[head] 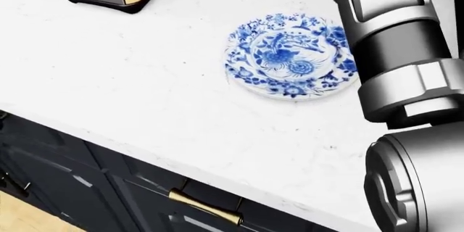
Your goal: Pick the scone from the rack and place it on the plate on the counter.
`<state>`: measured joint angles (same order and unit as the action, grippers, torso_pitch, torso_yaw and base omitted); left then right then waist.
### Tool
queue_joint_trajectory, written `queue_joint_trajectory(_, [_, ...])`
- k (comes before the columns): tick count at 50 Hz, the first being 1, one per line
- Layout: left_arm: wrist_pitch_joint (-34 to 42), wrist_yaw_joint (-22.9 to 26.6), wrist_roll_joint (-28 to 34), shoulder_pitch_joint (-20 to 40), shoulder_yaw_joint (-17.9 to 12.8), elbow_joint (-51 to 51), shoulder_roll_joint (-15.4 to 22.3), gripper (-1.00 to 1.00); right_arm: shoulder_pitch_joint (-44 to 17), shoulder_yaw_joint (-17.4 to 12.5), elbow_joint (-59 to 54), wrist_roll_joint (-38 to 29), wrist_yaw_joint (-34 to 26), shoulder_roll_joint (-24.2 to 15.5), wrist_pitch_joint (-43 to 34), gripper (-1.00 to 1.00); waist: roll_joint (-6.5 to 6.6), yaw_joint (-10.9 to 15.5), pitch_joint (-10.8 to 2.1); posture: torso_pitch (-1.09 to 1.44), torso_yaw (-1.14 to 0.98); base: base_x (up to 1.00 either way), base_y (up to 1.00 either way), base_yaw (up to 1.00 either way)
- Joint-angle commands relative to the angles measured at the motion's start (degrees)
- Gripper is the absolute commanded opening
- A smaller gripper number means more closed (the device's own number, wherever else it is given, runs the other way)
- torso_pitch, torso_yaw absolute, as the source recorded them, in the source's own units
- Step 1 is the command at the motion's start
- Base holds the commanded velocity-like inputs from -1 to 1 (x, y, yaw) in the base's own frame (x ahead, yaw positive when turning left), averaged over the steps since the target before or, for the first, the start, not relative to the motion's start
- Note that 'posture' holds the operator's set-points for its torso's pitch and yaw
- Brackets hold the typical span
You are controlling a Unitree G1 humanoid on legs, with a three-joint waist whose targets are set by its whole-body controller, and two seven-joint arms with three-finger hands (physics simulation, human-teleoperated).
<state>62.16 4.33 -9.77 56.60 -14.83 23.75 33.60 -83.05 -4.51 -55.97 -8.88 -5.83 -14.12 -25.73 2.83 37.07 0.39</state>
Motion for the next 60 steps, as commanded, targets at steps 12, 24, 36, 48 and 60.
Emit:
queue_joint_trajectory(12, [-1.36, 0.35, 1.11, 2.26, -0.57, 0.52, 0.69, 1.00, 0.55, 0.29, 5.42, -1.47, -0.55, -1.52, -2.63, -1.00, -0.33, 0.52, -1.93, 0.00, 0.61, 0.00, 0.00, 0.00])
queue_joint_trajectory(24, [-1.51, 0.79, 1.75, 2.16, -0.34, 0.14, 0.18, 1.00, 5.98, 0.80, 17.85, -3.32, -4.66, -1.32, -14.27, -1.00, -0.57, 0.99, -1.89, 0.00, 0.61, 0.00, 0.00, 0.00])
queue_joint_trajectory(36, [-1.74, 1.12, 2.64, 2.28, 0.10, -0.11, -0.48, 1.00, 11.08, 1.35, 30.89, -5.52, -9.88, -0.84, -24.94, -1.00, -0.77, 1.32, -1.81, 0.00, 0.61, 0.00, 0.00, 0.00])
queue_joint_trajectory(48, [-1.63, 1.64, 3.20, 2.97, 0.11, -0.44, -0.39, 1.00, 13.58, 1.24, 35.28, -7.29, -11.51, -0.85, -28.37, -1.00, -0.77, 1.40, -1.93, 0.00, 0.61, 0.00, 0.00, 0.00])
queue_joint_trajectory(60, [-1.66, 2.11, 3.87, 3.73, 0.41, -0.91, -0.55, 1.00, 14.64, 1.07, 33.80, -8.70, -11.57, -1.02, -26.35, -1.00, -0.83, 1.40, -2.03, 0.00, 0.61, 0.00, 0.00, 0.00])
